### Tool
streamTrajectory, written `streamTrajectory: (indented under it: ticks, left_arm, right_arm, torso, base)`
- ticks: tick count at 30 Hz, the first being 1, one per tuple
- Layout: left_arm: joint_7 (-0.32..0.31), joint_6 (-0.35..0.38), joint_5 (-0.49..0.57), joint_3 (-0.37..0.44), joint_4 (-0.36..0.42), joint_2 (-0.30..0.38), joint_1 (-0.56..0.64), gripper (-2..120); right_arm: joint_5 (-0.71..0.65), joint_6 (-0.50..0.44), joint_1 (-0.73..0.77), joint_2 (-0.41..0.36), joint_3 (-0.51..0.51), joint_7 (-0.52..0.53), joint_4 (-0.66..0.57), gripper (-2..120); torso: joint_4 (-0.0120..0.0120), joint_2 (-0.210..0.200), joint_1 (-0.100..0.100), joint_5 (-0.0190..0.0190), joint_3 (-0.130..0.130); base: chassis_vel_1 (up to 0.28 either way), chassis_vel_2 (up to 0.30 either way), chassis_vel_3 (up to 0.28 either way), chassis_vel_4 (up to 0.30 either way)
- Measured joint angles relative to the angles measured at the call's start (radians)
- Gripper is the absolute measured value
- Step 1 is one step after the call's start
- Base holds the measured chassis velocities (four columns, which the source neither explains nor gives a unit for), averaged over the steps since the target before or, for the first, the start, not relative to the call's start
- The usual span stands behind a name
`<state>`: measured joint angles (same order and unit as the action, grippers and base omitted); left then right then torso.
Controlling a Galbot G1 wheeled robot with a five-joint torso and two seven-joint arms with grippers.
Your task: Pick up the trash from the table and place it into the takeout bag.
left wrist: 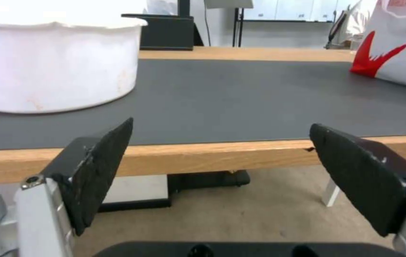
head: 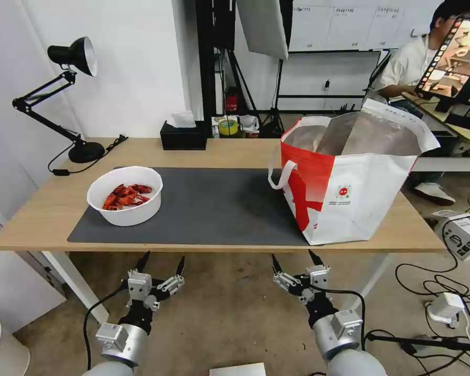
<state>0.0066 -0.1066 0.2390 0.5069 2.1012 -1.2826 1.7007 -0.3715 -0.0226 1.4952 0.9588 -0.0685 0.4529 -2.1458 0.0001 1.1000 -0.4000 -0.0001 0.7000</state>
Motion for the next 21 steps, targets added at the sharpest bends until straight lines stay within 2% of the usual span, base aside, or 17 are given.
streamTrajectory:
  ticks: [5,12,14,15,16,18,19,21]
  left_arm:
    - [-0.002,0.002,0.019,0.028,0.009,0.035,-0.01,100]
    - [-0.063,0.082,0.156,0.098,0.09,0.128,-0.082,100]
    - [-0.087,0.144,0.21,0.153,0.136,0.185,-0.099,100]
    - [-0.11,0.187,0.261,0.186,0.155,0.238,-0.117,100]
    - [-0.11,0.187,0.261,0.186,0.155,0.238,-0.117,100]
    - [-0.151,0.243,0.352,0.239,0.16,0.336,-0.15,100]
    - [-0.151,0.243,0.352,0.239,0.16,0.336,-0.15,100]
    - [-0.174,0.305,0.451,0.286,0.141,0.443,-0.173,100]
  right_arm:
    - [0.0,0.001,-0.001,0.0,0.0,-0.001,-0.001,100]
    - [0.0,0.001,-0.001,-0.001,0.0,-0.001,-0.001,100]
    - [0.0,0.002,-0.001,-0.001,0.0,-0.001,-0.001,100]
    - [0.0,0.002,-0.001,-0.001,0.0,-0.001,-0.001,100]
    - [0.0,0.002,-0.001,-0.001,0.0,-0.001,-0.001,100]
    - [-0.001,0.002,-0.001,-0.001,0.0,-0.001,-0.002,100]
    - [-0.001,0.002,-0.001,-0.001,0.0,-0.001,-0.002,100]
    - [-0.001,0.002,-0.001,-0.001,0.0,-0.002,-0.002,100]
  torso:
    - [0.0001,0.0,0.0,-0.0001,0.0]
    - [-0.0001,0.0,0.0,-0.0004,0.0]
    - [0.0,0.0,0.0,0.0002,0.0]
    - [0.0002,0.0,0.0,0.0,0.0]
    - [0.0002,0.0,0.0,0.0,0.0]
    - [-0.0002,0.0,0.0,0.0,0.0]
    - [-0.0002,0.0,0.0,0.0,0.0]
    - [0.0001,0.0,0.0,-0.0002,0.0]
  base:
    - [0.0,0.0,0.0,0.0]
    - [0.0,0.0,0.0,0.0]
    - [0.0,0.0,0.0,0.0]
    - [0.0,0.0,0.0,0.0]
    - [0.0,0.0,0.0,0.0]
    - [0.0,0.0,0.0,0.0]
    - [0.0,0.0,0.0,0.0]
    - [0.0,0.0,0.0,0.0]
